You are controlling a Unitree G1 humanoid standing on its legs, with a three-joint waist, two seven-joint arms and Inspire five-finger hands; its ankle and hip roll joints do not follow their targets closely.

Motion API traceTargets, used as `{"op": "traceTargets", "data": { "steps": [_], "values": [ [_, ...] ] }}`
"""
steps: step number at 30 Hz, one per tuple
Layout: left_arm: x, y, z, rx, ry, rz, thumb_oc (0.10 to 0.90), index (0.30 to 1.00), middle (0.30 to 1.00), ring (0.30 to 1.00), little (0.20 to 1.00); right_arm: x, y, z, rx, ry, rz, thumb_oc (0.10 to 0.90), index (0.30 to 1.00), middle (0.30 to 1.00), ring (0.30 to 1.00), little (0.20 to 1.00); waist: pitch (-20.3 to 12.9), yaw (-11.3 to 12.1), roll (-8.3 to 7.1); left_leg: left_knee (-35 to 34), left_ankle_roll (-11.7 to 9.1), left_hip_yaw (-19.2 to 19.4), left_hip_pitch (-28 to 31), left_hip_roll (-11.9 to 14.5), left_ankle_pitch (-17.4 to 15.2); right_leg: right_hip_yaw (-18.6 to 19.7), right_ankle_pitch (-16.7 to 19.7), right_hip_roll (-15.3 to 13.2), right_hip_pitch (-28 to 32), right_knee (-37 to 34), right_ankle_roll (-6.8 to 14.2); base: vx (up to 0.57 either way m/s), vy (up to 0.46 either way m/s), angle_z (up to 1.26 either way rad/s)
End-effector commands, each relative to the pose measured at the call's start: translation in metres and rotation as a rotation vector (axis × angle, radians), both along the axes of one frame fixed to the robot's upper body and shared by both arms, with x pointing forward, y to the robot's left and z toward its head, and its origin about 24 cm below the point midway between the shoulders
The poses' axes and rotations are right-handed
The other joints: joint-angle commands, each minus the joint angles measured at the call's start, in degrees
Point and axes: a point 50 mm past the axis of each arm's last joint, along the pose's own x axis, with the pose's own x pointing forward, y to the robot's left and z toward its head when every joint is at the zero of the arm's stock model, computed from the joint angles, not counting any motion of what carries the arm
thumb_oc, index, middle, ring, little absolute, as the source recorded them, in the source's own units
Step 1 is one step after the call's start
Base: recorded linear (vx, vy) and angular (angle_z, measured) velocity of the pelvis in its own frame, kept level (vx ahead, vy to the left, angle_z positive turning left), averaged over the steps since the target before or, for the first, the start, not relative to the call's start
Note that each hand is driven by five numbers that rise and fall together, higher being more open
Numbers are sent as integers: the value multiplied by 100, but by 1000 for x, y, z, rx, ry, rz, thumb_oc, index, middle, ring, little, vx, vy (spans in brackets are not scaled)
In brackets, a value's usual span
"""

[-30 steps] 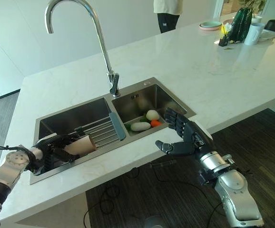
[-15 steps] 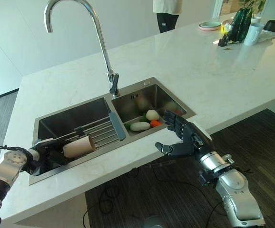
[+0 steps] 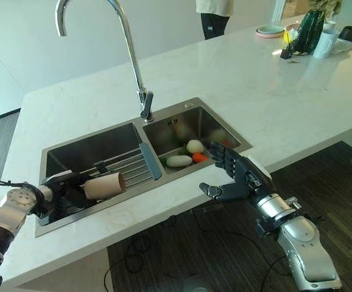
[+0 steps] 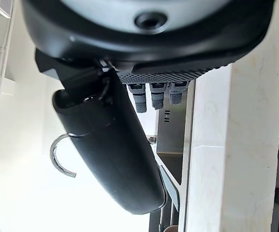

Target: Place the dishes in the dishwasher.

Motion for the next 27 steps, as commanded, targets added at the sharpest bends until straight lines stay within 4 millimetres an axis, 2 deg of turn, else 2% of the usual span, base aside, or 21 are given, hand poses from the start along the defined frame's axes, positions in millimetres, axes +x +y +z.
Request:
{"op": "traceTargets", "data": {
  "steps": [1,5,9,12,17,19,20,24,27],
  "values": [
    [19,5,69,90,-302,-23,400,300,300,300,300,8,5,53,7,-293,44,800,900,900,900,900,-356,43,-8,950,157,206,-104,13,-865,-146,-114,-125,190,-83,611,0,0,0],
    [19,6,80,56,-400,3,400,300,300,300,300,7,4,53,6,-294,38,800,900,900,900,900,-360,59,-18,950,161,191,-104,7,-870,-156,-122,-130,196,-83,608,0,0,0],
    [16,4,102,-134,-609,68,400,300,300,300,300,5,3,49,9,-294,16,800,900,900,900,900,-358,133,-58,950,164,138,-117,-5,-870,-187,-131,-159,206,-83,601,0,0,0],
    [4,5,112,-294,-815,151,400,300,300,300,300,4,3,46,13,-296,-6,800,900,900,900,900,-371,247,-107,950,164,59,-144,-22,-879,-247,-155,-195,219,-83,579,-20,0,2],
    [-16,6,122,-494,-1033,242,400,300,300,300,300,2,3,42,23,-299,-28,800,900,900,900,900,-389,395,-191,950,165,-81,-190,-56,-882,-327,-191,-244,258,-83,555,-37,4,9],
    [-29,-1,124,-602,-1121,259,400,300,300,300,300,1,7,39,29,-298,-37,800,900,900,900,900,-406,496,-237,950,174,-204,-225,-83,-880,-369,-216,-275,302,-83,537,-54,39,16],
    [-36,-10,124,-633,-1161,250,400,300,300,300,300,1,10,38,32,-304,-45,800,900,900,900,900,-400,565,-271,950,183,-303,-248,-106,-869,-399,-226,-295,348,-83,526,-57,48,18],
    [-47,-26,122,-669,-1187,216,400,300,300,300,300,-2,13,39,53,-319,-61,800,900,900,900,900,-386,697,-337,950,211,-484,-317,-168,-813,-459,-213,-337,398,-83,500,-64,43,25],
    [-58,-43,115,-714,-1161,170,400,300,300,300,300,-4,20,39,114,-327,-58,800,900,900,900,900,-350,915,-408,950,263,-706,-398,-287,-811,-559,-194,-424,424,-83,526,-84,102,35]
  ]
}}
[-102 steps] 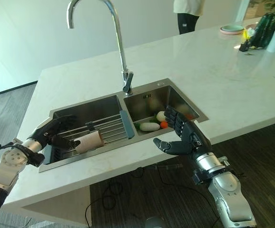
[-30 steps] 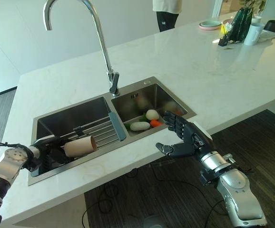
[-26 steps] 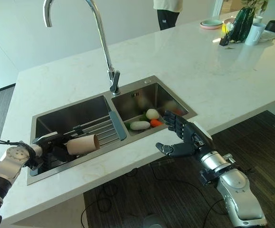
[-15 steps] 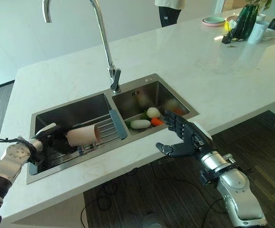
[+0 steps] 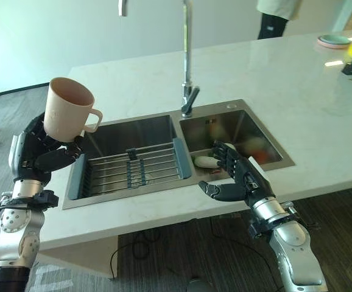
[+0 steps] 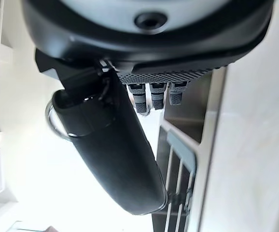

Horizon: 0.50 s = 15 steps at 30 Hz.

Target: Place the dishes in the dishwasher.

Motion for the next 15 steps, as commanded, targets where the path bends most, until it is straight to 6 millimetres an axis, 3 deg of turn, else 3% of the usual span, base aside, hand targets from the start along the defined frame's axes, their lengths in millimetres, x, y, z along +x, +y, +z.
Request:
{"op": "traceTargets", "data": {
  "steps": [1,6,7,9,10,12,15],
  "values": [
    [-7,-8,50,102,-257,-53,400,300,300,300,300,-2,13,49,55,-293,37,800,900,900,900,900,-423,8,-224,714,162,-167,-139,-173,-776,-136,-153,-188,268,-119,517,-103,130,32],
    [-17,-24,43,124,-230,-110,400,300,300,300,300,-5,22,54,116,-337,64,800,900,900,900,900,-252,285,-278,714,256,-530,-326,-305,-692,-418,140,-298,356,-119,597,-84,62,35],
    [-17,-26,43,119,-228,-127,400,300,300,300,300,-6,23,56,129,-354,64,800,900,900,900,900,-181,304,-270,714,279,-689,-381,-318,-642,-355,282,-270,366,-119,595,-102,1,42],
    [-14,-32,43,115,-229,-178,400,300,300,300,300,-8,21,57,133,-371,32,800,900,900,900,900,-115,244,-263,714,314,-1004,-441,-363,-573,35,239,-104,382,-119,536,-59,-69,91],
    [-10,-38,42,111,-226,-218,400,300,300,300,300,-10,18,58,131,-384,4,800,900,900,900,900,-89,174,-261,714,342,-1284,-447,-434,-566,403,95,72,427,-119,478,-60,-133,165],
    [-5,-49,41,93,-222,-267,400,300,300,300,300,-14,12,59,133,-407,-24,800,900,900,900,900,-106,99,-307,714,360,-1721,-542,-588,-458,713,49,330,438,-119,368,-57,-186,226],
    [-7,-53,38,68,-225,-282,400,300,300,300,300,-15,11,63,150,-446,-23,800,900,900,900,900,-72,336,-388,714,263,-1980,-626,-629,-327,446,-51,334,530,-119,325,-60,-259,202]
  ]
}}
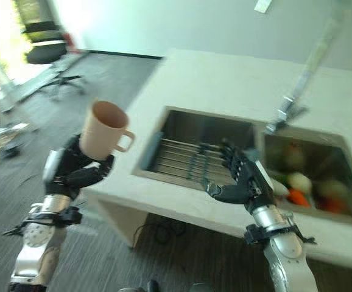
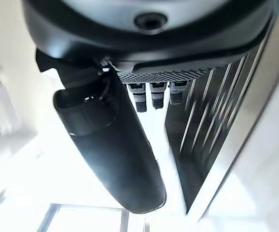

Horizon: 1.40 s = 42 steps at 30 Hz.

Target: Place the dishes in the dishwasher.

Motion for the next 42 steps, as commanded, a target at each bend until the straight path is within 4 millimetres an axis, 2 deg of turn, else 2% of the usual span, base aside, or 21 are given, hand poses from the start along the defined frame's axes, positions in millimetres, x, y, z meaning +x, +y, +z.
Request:
{"op": "traceTargets", "data": {
  "steps": [1,4,6,8,9,11,12,13,15,17,18,19,22,25,26,27,29,34,40,41,42],
  "values": [
    [0,-3,68,-2,-353,-42,400,300,300,300,300,2,6,68,40,-410,36,800,900,900,900,900,-191,-105,-128,535,40,518,190,22,-801,-775,568,45,638,-842,106,-37,-245,139],
    [-5,1,66,-27,-336,-28,400,300,300,300,300,6,14,73,42,-429,74,800,900,900,900,900,-178,205,-136,535,-107,334,125,53,-682,-1048,268,64,696,-842,-13,-47,-226,91],
    [-10,3,65,-44,-328,-18,400,300,300,300,300,8,21,75,41,-426,102,800,900,900,900,900,-189,353,-151,535,-194,219,96,69,-625,-1084,196,54,676,-842,-54,-41,-220,17],
    [-19,7,64,-83,-326,-9,400,300,300,300,300,11,28,77,33,-416,146,800,900,900,900,900,-144,603,-160,535,-402,269,-115,278,-387,-1263,155,25,665,-842,-128,-189,-212,24],
    [-19,3,66,-122,-340,-39,400,300,300,300,300,12,26,77,29,-416,126,800,900,900,900,900,-131,573,-116,535,-571,1137,-413,748,-234,-1769,106,-148,674,-842,-135,-303,-148,27],
    [-13,-1,67,-148,-346,-85,400,300,300,300,300,12,18,78,18,-424,89,800,900,900,900,900,-162,358,-133,535,-624,2450,-339,1222,-196,-2399,50,-440,710,-842,-108,-277,-19,206],
    [-11,-2,68,-161,-354,-107,400,300,300,300,300,12,15,79,12,-431,73,800,900,900,900,900,-154,271,-168,535,-592,2897,-195,1311,-227,-2619,62,-577,729,-842,-91,-200,100,287],
    [-10,-3,70,-179,-365,-127,400,300,300,300,300,12,9,82,2,-440,57,800,900,900,900,900,-169,96,-237,535,-574,3534,247,1348,-370,-2847,39,-774,794,-842,-31,-175,168,238],
    [-11,-1,71,-207,-386,-131,400,300,300,300,300,11,0,83,14,-449,42,800,900,900,900,900,-171,-18,-261,535,-469,3896,674,1236,-570,-3056,128,-966,830,-842,38,-194,297,174],
    [-13,-1,71,-222,-395,-130,400,300,300,300,300,9,1,80,43,-451,37,800,900,900,900,900,-205,-43,-121,535,-445,3807,764,1202,-898,-3177,194,-1003,822,-842,127,-145,384,132],
    [-15,-1,69,-221,-397,-112,400,300,300,300,300,8,5,74,80,-444,37,800,900,900,900,900,-258,-14,-16,535,-449,3420,656,1120,-1082,-3197,268,-1006,777,-842,221,-63,424,131],
    [-17,-2,68,-216,-390,-112,400,300,300,300,300,6,9,70,107,-431,31,800,900,900,900,900,-289,37,13,535,-433,3201,602,1044,-1121,-3188,401,-1054,755,-842,302,-15,367,119],
    [-17,-4,68,-188,-386,-113,400,300,300,300,300,4,15,66,130,-430,29,800,900,900,900,900,-290,94,6,535,-334,2942,586,861,-1213,-3225,831,-1181,724,-842,415,14,234,43],
    [-17,-3,68,-184,-386,-96,400,300,300,300,300,3,19,64,151,-428,37,800,900,900,900,900,-271,146,16,535,-263,2838,597,797,-1262,-3305,1075,-1274,744,-842,455,23,216,51],
    [-16,-2,69,-188,-387,-84,400,300,300,300,300,5,22,64,162,-428,45,800,900,900,900,900,-250,150,42,535,-197,2662,569,754,-1266,-3209,1105,-1157,776,-842,410,-31,159,24],
    [-14,-3,70,-191,-392,-85,400,300,300,300,300,5,22,64,160,-430,41,800,900,900,900,900,-224,86,30,535,-138,2538,436,716,-1120,-3077,1062,-965,648,-842,269,-31,105,38],
    [-12,-5,70,-193,-388,-84,400,300,300,300,300,6,23,65,158,-440,36,800,900,900,900,900,-223,37,-31,535,-103,2394,387,648,-1131,-2860,1036,-862,498,-842,267,28,-25,54],
    [-11,-3,68,-219,-371,-51,400,300,300,300,300,8,21,68,159,-447,51,800,900,900,900,900,-239,83,-128,535,-91,2391,369,665,-1109,-2672,748,-816,523,-842,274,77,-71,21],
    [-16,1,66,-229,-370,-39,400,300,300,300,300,9,23,68,148,-440,76,800,900,900,900,900,-256,137,-148,535,-102,2376,423,720,-1111,-2583,437,-682,667,-842,213,109,-107,-2],
    [-20,-7,62,-261,-373,-33,400,300,300,300,300,5,26,61,146,-405,174,800,900,900,900,900,23,-101,-101,535,-77,2365,482,569,-1141,-2383,726,-448,470,-842,236,94,-123,0],
    [-19,-8,61,-263,-371,-36,400,300,300,300,300,6,27,60,150,-402,177,800,900,900,900,900,1,-95,-122,535,-82,2401,482,562,-1140,-2323,569,-437,474,-842,184,45,-102,0]
  ]
}}
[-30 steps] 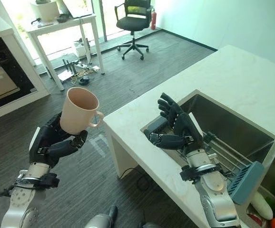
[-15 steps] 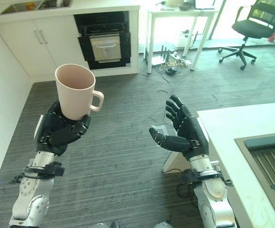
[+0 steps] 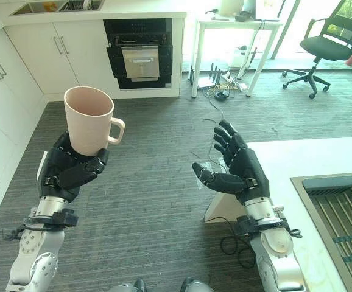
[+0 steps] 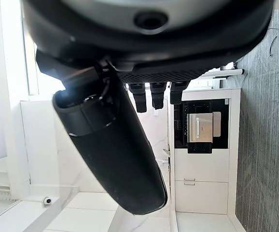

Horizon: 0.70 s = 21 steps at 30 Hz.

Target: Place the dishes in the dishwasher.

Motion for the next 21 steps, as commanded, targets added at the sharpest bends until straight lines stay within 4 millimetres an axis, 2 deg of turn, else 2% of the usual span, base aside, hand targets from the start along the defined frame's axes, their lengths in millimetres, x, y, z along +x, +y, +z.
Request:
{"op": "traceTargets", "data": {
  "steps": [1,5,7,9,10,12,13,14,15,16,18,20,21],
  "values": [
    [-4,-12,51,-25,-313,-13,400,300,300,300,300,-3,7,42,38,-246,128,800,900,900,900,900,-122,-183,-60,50,-7,-153,209,-327,-589,448,107,139,208,-214,540,15,-94,-3],
    [-5,-15,48,-29,-308,-22,400,300,300,300,300,-2,5,42,14,-243,83,800,900,900,900,900,-294,-116,-96,50,-30,-21,84,-265,-487,541,-54,268,211,-214,428,76,-167,-10],
    [-6,-14,46,-31,-294,-23,400,300,300,300,300,-3,4,41,15,-237,76,800,900,900,900,900,-309,-111,-98,50,-47,10,97,-259,-467,534,-76,273,214,-214,407,89,-121,-10],
    [-9,-11,43,-77,-284,-28,400,300,300,300,300,-4,-1,43,-14,-237,68,800,900,900,900,900,-257,-31,-163,50,-142,150,241,-335,-323,436,-103,189,259,-214,353,152,-174,9],
    [-12,-10,42,-97,-289,-31,400,300,300,300,300,-1,-6,46,-43,-236,59,800,900,900,900,900,-68,117,-357,194,-462,247,367,-462,720,424,-168,-13,394,-214,197,126,-129,15],
    [-12,-11,41,-112,-282,-31,400,300,300,300,300,1,-5,47,-50,-234,60,800,900,900,900,900,-4,155,-351,450,-578,158,145,-363,919,435,-160,-20,411,-214,172,154,-9,17],
    [-11,-11,35,-136,-259,-38,400,300,300,300,300,6,0,47,-46,-228,62,800,900,900,900,900,54,177,-283,50,-549,323,-93,-86,912,492,-208,-2,470,-214,233,254,150,18],
    [-11,-11,34,-136,-255,-33,400,300,300,300,300,7,1,46,-44,-224,65,800,900,900,900,900,48,181,-227,50,-599,241,-175,36,724,525,-305,46,547,-214,284,230,236,19],
    [-12,-9,33,-139,-251,-20,400,300,300,300,300,6,2,45,-47,-222,73,800,900,900,900,900,55,175,-125,50,-531,237,-409,238,595,482,-290,105,551,-214,293,211,267,15],
    [-14,-7,31,-140,-246,0,400,300,300,300,300,4,3,42,-55,-221,83,800,900,900,900,900,32,185,-27,50,-578,4,-753,448,546,505,-341,175,605,-214,325,188,288,4],
    [-18,-3,28,-136,-247,15,400,300,300,300,300,-2,0,40,-61,-226,90,800,900,900,900,900,-2,232,25,50,-644,-431,-1128,577,717,677,-416,250,712,-214,330,235,280,-17],
    [-18,-2,28,-112,-255,12,400,300,300,300,300,-4,-5,41,-54,-240,86,800,900,900,900,900,-114,220,-21,50,-645,-319,-1095,566,405,627,-546,106,862,-214,453,288,326,-36],
    [-16,-2,28,-103,-256,7,400,300,300,300,300,-5,-6,41,-45,-241,82,800,900,900,900,900,-104,219,-27,50,-572,-234,-1079,546,436,574,-504,42,896,-214,499,350,368,-41]
  ]
}}
